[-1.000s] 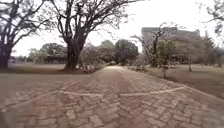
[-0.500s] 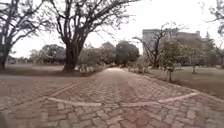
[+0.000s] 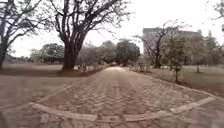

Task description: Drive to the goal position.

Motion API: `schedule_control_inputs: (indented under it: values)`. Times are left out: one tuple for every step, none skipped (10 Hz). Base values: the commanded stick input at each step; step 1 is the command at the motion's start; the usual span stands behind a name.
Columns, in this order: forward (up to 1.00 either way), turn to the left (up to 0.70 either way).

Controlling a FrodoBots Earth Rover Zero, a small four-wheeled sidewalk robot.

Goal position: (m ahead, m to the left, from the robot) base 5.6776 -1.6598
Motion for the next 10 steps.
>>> schedule_control_inputs:
  values:
    - [0.7, 0.0]
    - [0.7, 0.0]
    - [0.7, 0.0]
    - [0.7, 0.0]
    - [0.7, 0.0]
    - [0.7, 0.0]
    - [0.7, 0.0]
    - [0.7, 0.0]
    - [0.7, 0.0]
    - [0.7, 0.0]
